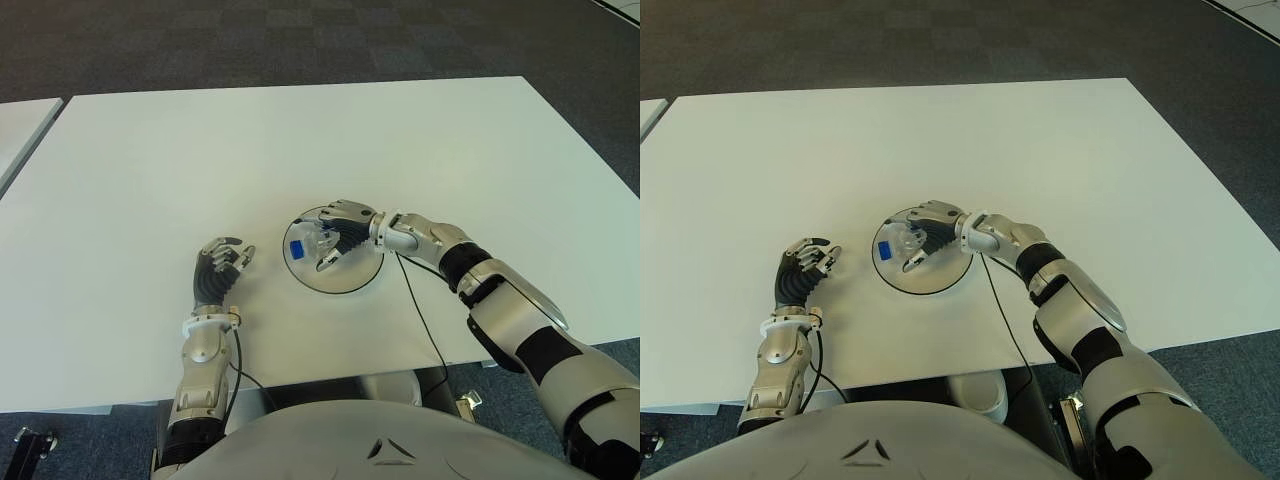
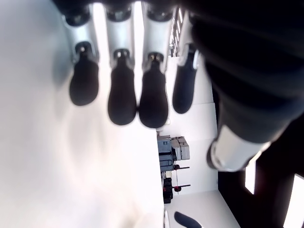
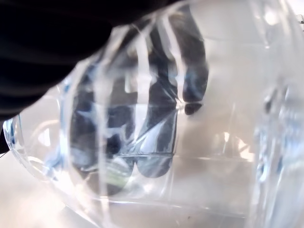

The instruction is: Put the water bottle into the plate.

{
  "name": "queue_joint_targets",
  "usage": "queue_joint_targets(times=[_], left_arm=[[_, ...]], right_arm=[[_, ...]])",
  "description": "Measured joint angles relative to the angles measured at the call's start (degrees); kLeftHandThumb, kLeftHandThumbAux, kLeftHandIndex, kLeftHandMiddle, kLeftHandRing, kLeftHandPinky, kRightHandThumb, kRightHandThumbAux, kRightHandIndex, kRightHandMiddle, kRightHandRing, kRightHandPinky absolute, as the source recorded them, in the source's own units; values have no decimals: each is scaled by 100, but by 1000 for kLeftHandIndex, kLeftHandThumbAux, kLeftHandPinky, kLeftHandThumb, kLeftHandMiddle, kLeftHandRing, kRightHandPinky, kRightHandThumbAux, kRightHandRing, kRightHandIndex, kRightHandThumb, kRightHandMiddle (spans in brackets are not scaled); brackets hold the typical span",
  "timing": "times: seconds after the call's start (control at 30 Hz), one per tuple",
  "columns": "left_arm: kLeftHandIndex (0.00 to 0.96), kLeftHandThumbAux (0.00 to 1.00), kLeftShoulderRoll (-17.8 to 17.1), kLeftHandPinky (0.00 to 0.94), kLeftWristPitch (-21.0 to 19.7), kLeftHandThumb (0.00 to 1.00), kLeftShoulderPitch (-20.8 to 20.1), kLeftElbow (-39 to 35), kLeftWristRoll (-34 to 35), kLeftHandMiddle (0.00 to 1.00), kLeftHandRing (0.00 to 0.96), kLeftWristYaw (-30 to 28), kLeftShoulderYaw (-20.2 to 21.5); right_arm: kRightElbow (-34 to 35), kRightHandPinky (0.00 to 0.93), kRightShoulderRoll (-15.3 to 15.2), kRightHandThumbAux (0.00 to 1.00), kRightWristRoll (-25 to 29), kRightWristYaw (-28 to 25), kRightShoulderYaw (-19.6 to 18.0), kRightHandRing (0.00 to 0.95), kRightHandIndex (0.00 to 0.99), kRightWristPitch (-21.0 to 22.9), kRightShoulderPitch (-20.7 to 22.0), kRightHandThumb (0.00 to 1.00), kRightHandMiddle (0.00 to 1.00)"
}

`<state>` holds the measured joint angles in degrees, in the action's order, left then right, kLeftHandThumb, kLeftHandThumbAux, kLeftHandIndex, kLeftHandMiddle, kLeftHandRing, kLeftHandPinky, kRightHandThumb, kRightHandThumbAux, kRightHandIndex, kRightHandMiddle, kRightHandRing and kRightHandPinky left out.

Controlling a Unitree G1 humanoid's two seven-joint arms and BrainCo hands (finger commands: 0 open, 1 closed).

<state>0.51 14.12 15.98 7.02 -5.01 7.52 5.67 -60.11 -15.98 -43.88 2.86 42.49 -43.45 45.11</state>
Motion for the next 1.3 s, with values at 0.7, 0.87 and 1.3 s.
queue_joint_targets(times=[0.7,0.87,1.3], left_arm=[[437,712,-24,678,17,708,-37,28,50,704,687,-1,5],[437,712,-32,682,14,708,-36,28,49,706,691,-1,4],[437,712,-45,675,-45,708,-31,-10,51,708,690,-1,-2]], right_arm=[[253,0,-146,381,-285,943,-9,0,0,-116,-197,0,0],[485,0,-246,387,-458,1247,-9,0,0,-89,-254,0,0],[834,0,-349,388,-866,1757,5,0,0,94,-278,0,0]])
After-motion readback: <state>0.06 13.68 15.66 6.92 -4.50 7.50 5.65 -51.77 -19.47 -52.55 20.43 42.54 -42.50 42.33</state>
